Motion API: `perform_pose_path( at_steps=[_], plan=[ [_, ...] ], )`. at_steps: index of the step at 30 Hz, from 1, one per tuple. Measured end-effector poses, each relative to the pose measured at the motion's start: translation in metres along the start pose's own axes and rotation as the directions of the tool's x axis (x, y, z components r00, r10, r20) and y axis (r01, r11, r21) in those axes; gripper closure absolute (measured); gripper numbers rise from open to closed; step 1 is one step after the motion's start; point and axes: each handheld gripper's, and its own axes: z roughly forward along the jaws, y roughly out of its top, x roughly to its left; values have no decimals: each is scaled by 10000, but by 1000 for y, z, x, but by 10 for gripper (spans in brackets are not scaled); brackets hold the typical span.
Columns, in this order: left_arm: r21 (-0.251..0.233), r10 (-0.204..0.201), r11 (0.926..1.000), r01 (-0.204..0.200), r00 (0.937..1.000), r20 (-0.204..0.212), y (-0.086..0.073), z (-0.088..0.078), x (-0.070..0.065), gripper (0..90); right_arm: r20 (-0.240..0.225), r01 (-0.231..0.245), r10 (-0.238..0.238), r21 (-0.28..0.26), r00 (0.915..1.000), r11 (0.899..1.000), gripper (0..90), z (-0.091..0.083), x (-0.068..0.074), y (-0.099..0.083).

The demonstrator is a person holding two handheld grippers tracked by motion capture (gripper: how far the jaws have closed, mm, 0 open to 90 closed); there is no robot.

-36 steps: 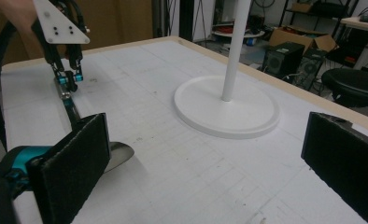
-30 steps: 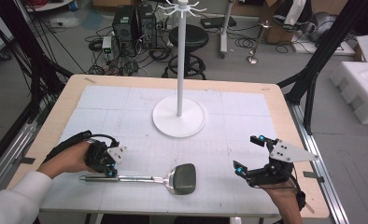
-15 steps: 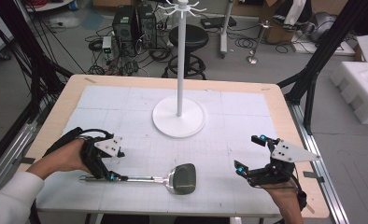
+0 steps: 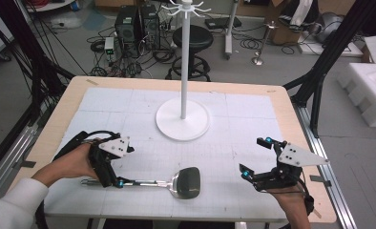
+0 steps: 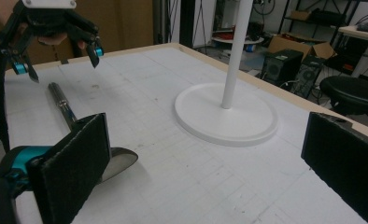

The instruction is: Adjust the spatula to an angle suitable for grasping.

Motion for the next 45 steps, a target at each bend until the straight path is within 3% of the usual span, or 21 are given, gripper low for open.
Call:
perform_pose_path(
  at_steps=[5,9,12,19,23,26,30,34,37,40,45],
  plan=[
    [174,328,9993,-330,9994,72,4,13,-4,59,-15,-19,20,2,10000,10000,5,-1,0,0],
    [263,227,9994,-233,9995,228,5,23,-8,59,-2,-7,7,-38,10000,10000,5,-1,0,0],
    [474,399,9980,-415,9986,348,7,30,-11,80,-39,-16,16,-13,10000,10000,5,0,0,0],
    [844,263,9960,-305,9984,506,8,43,-13,187,-103,-31,32,23,9999,10000,5,0,1,0],
    [1350,263,9904,-312,9989,378,8,49,-15,244,-96,-22,22,27,10000,10000,5,0,0,0],
    [1523,343,9876,-391,9988,337,9,51,-16,348,-94,-9,9,17,10000,10000,5,0,0,-1],
    [1884,176,9818,-222,9995,260,10,54,-16,373,-111,-16,16,34,9999,10000,5,0,-1,-1],
    [2108,95,9773,-188,9989,452,13,57,-17,439,-108,-24,24,26,9999,10000,5,0,0,-1],
    [2352,122,9717,-221,9990,435,15,60,-17,469,-116,-28,28,28,9999,10000,5,0,0,-1],
    [2578,188,9658,-288,9990,411,17,62,-17,554,-130,-52,53,49,9999,10000,5,0,0,-1],
    [2870,98,9577,-218,9990,431,18,64,-17,585,-140,-53,53,50,9999,10000,5,1,-1,-1]
  ],
)
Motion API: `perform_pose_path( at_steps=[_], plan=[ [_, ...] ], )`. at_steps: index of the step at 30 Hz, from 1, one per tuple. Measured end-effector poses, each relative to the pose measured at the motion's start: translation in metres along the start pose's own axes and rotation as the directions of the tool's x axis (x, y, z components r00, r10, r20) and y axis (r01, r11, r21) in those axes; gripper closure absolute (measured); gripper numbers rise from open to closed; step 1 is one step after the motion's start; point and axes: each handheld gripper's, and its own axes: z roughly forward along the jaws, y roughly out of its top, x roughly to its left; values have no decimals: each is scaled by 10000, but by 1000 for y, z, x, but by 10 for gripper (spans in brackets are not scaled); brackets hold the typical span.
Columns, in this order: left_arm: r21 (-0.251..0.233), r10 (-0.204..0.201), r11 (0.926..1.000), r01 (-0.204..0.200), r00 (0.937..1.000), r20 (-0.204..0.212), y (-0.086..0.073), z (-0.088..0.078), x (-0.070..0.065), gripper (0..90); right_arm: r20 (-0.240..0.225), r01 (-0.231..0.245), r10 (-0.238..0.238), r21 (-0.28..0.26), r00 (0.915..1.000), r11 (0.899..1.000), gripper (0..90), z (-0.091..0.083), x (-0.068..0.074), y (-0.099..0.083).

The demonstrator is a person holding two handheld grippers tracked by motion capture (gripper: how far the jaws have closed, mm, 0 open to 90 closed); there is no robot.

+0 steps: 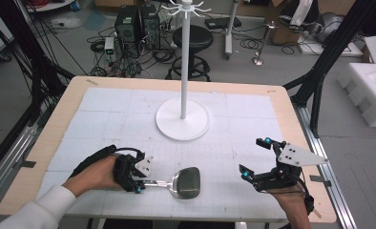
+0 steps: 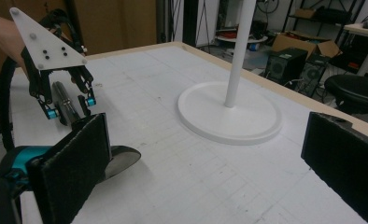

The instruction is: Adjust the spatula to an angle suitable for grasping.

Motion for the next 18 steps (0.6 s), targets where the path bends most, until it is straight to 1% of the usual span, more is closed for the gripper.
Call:
perform_pose_path(
  at_steps=[1,4,12,14,16,18],
  plan=[
    [42,18,10000,-17,10000,-81,0,0,0,603,-14,-16,16,-5,10000,10000,5,0,0,0],
    [199,-21,9998,22,10000,-15,0,0,1,646,-26,-6,6,-11,10000,10000,5,0,0,0],
    [449,-54,9990,55,10000,-37,-1,1,1,668,-33,-31,31,-2,10000,10000,5,0,0,0],
    [479,-111,9988,112,9999,-22,-1,1,1,682,-40,-9,9,-13,10000,10000,5,0,0,0],
    [513,-56,9987,52,10000,63,-1,1,1,707,-40,-4,4,-13,10000,10000,5,0,0,0],
    [573,-85,9983,80,9999,92,0,2,1,726,-37,-42,42,-16,10000,10000,5,0,0,0]
  ],
)
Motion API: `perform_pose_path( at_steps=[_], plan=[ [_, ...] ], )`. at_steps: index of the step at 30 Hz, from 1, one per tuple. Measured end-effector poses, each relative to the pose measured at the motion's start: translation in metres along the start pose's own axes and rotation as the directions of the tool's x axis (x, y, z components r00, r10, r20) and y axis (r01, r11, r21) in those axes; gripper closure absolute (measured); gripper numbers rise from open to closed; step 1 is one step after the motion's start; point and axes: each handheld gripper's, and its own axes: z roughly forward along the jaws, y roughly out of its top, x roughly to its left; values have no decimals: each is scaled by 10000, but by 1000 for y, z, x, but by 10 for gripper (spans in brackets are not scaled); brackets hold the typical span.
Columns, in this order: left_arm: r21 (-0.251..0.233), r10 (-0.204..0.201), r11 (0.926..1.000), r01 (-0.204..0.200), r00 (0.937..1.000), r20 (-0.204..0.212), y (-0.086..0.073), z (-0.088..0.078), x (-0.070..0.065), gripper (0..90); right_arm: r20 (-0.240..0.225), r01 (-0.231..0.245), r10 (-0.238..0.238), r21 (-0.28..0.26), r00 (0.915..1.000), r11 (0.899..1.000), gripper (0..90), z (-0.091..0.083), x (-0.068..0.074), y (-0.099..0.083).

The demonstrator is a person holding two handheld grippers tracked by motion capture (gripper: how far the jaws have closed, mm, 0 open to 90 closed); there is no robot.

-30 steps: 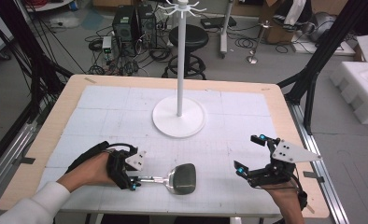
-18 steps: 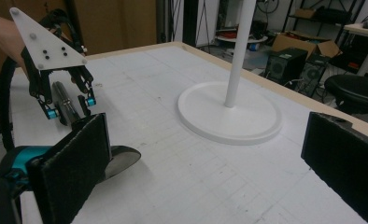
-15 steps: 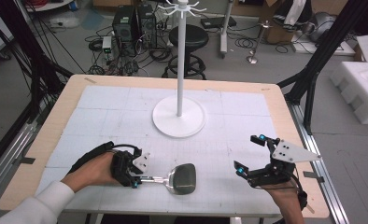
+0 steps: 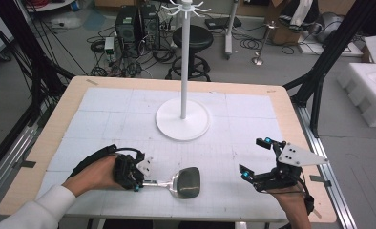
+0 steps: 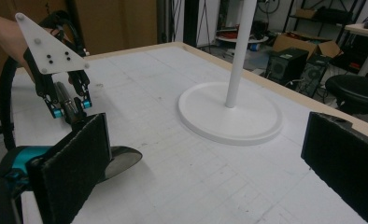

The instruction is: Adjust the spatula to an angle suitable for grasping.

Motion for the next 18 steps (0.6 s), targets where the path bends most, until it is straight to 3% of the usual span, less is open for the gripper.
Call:
perform_pose_path(
  at_steps=[3,10,14,18],
  plan=[
    [56,-165,9998,165,9999,36,1,0,0,733,5,6,-6,7,10000,10000,5,0,0,0],
    [42,29,10000,-29,10000,-21,1,0,0,745,-1,1,-1,0,10000,10000,5,0,0,0],
    [19,-311,9995,311,9994,160,2,0,1,747,6,40,-40,-23,10000,10000,5,-1,0,0],
    [-42,-292,9996,293,9995,131,2,0,2,748,28,70,-70,-29,10000,10000,5,-1,-1,0]
  ],
)
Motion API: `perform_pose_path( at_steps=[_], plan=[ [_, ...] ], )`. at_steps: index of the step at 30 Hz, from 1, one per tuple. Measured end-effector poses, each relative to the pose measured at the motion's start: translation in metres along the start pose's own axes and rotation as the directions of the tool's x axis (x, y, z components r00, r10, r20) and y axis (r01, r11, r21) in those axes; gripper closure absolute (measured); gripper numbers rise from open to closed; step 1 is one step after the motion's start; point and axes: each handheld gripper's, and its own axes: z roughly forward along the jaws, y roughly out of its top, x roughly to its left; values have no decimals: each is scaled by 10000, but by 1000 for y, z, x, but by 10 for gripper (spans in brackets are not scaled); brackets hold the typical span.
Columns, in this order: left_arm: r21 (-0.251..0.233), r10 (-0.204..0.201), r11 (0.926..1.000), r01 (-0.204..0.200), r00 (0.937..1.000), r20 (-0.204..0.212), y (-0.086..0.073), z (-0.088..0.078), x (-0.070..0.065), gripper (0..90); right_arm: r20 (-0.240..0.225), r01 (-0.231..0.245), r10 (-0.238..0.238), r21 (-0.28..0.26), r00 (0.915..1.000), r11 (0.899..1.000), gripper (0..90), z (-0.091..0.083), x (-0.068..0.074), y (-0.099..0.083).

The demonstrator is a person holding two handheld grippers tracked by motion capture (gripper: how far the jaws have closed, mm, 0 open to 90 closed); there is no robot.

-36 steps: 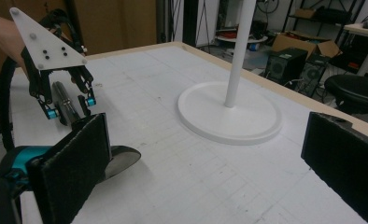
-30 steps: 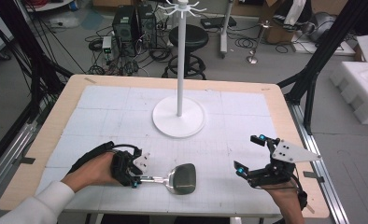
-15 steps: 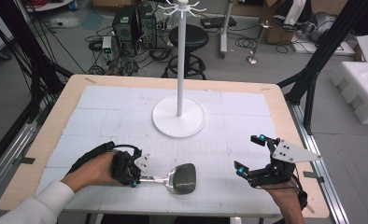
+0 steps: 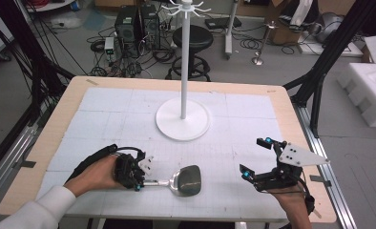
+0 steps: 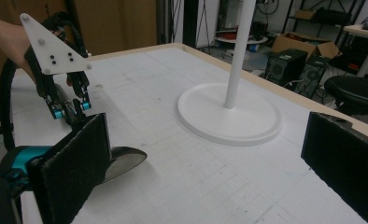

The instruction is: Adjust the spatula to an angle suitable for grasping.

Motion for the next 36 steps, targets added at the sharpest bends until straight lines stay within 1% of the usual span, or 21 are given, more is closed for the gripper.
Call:
perform_pose_path(
  at_steps=[2,5,6,11,12,13,17,18,20,22,23,25,26,27,29,30,31,32,33,35,36],
  plan=[
    [-85,0,10000,-1,10000,-83,0,0,1,749,-1,-50,50,14,10000,10000,5,0,0,0],
    [-196,-313,9993,310,9994,-143,1,-1,2,749,10,-26,26,-1,10000,10000,5,0,0,0],
    [-227,-404,9989,402,9992,-68,1,-2,4,749,11,-39,39,-9,10000,10000,5,0,0,0],
    [-416,-337,9986,323,9989,-337,2,-4,3,749,-15,-47,47,-5,10000,10000,5,-1,0,0],
    [-446,-349,9984,335,9989,-306,2,-5,3,749,-11,-44,44,-6,10000,10000,5,-1,0,0],
    [-522,-399,9979,379,9984,-393,2,-5,3,749,-2,-33,33,-16,10000,10000,5,-1,0,0],
    [-508,-338,9982,316,9985,-429,4,-7,3,750,13,-44,44,-14,10000,10000,5,-1,0,0],
    [-561,-306,9980,277,9982,-518,4,-7,3,750,3,-32,32,-38,10000,10000,5,-1,0,0],
    [-649,-438,9970,413,9983,-377,5,-8,4,750,24,-21,21,-27,10000,10000,5,-1,0,0],
    [-736,-451,9964,417,9980,-445,7,-10,4,750,23,-7,7,-49,10000,10000,5,-1,-1,0],
    [-849,-450,9956,402,9975,-549,8,-10,3,750,24,-31,31,-59,10000,10000,5,-1,-1,0],
    [-948,-530,9943,484,9975,-468,9,-12,5,750,29,-19,19,-53,10000,10000,5,-1,-1,0],
    [-1011,-571,9936,509,9966,-599,10,-12,4,750,31,-21,22,-53,10000,10000,5,-1,0,1],
    [-1047,-674,9926,616,9963,-530,10,-14,6,750,21,-25,25,-52,10000,10000,5,-2,0,1],
    [-1199,-782,9902,711,9954,-556,12,-17,7,750,15,-35,35,-77,10000,10000,5,-2,0,1],
    [-1304,-789,9889,712,9954,-543,13,-19,7,751,5,-22,22,-80,10000,10000,5,-2,0,1],
    [-1418,-800,9874,705,9948,-624,15,-20,7,751,5,-31,31,-74,10000,10000,5,-2,0,1],
    [-1464,-823,9865,739,9952,-521,16,-22,7,750,2,-33,33,-79,10000,10000,5,-2,0,1],
    [-1626,-798,9843,687,9948,-628,18,-24,7,751,9,12,-12,-99,10000,9999,5,-3,0,2],
    [-1724,-807,9825,702,9952,-548,22,-27,8,751,12,49,-49,-144,10000,9999,5,-3,0,3],
    [-1753,-738,9826,619,9953,-619,24,-29,8,751,38,43,-42,-168,10000,9998,5,-4,0,3]
  ],
)
